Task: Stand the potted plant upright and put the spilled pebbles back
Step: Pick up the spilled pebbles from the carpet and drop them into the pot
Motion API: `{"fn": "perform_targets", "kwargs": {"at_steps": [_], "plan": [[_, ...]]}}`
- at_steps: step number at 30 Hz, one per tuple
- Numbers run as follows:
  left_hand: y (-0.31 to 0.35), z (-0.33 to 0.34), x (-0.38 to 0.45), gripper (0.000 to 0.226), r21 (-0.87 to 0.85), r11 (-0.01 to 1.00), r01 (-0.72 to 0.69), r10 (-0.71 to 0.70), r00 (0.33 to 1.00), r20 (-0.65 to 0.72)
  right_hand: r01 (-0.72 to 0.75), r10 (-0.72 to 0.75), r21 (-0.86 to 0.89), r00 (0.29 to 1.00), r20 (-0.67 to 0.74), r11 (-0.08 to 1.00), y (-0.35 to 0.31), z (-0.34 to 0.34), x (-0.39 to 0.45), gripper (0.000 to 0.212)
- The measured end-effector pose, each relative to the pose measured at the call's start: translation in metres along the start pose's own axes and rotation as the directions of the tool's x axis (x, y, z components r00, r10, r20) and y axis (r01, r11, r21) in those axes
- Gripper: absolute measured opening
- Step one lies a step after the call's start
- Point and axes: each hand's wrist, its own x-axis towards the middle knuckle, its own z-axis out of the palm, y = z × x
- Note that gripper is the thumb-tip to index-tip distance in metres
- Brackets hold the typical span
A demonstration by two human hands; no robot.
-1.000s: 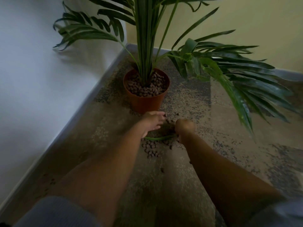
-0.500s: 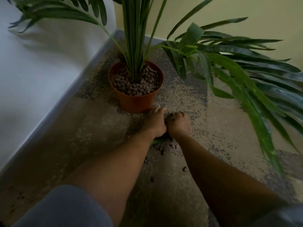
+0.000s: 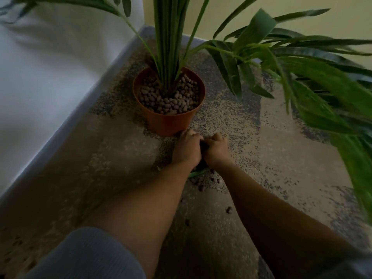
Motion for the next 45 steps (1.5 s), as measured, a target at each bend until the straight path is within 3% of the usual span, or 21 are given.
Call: {"fn": "perform_targets", "kwargs": {"at_steps": [7,13,16,20,27,31,38,42,45], "plan": [[-0.005,-0.008,-0.005,0.016,-0.04,0.994,0.1,-0.092,0.983,0.16,-0.112,0.116,-0.063,0.992,0.057,0.992,-0.003,-0.006,-0.006,0.041],[-0.002,-0.024,-0.011,0.02,0.089,0.996,0.003,-0.042,0.898,0.437,-0.065,0.068,-0.026,0.993,0.1,0.998,-0.004,-0.009,-0.024,0.031],[0.001,-0.03,-0.016,0.015,0.128,0.991,-0.044,-0.027,0.86,0.509,-0.043,0.043,-0.001,0.996,0.078,0.999,-0.006,-0.004,-0.038,0.029],[0.001,-0.036,-0.026,0.023,0.162,0.985,-0.066,-0.043,0.807,0.589,-0.068,0.061,0.035,0.984,0.17,0.997,-0.009,-0.01,-0.046,0.03],[0.001,-0.049,-0.048,0.026,0.206,0.976,-0.072,-0.061,0.816,0.575,0.008,-0.023,0.06,0.969,0.248,0.998,-0.021,-0.011,-0.065,0.035],[-0.004,-0.053,-0.058,0.015,0.19,0.981,-0.036,-0.081,0.815,0.574,0.067,-0.08,0.064,0.969,0.234,0.996,-0.026,-0.005,-0.077,0.03],[-0.011,-0.054,-0.071,0.018,0.096,0.994,0.051,-0.09,0.879,0.468,0.019,-0.023,0.026,0.982,0.185,0.999,-0.038,-0.005,-0.085,0.03],[-0.017,-0.054,-0.076,0.018,-0.048,0.981,0.189,-0.149,0.887,0.438,-0.02,0.019,0.006,0.984,0.176,1.0,-0.046,-0.008,-0.088,0.024],[-0.025,-0.055,-0.081,0.019,-0.242,0.885,0.397,-0.26,0.855,0.449,-0.021,0.019,0.008,0.985,0.174,1.0,-0.047,-0.01,-0.091,0.02]]}}
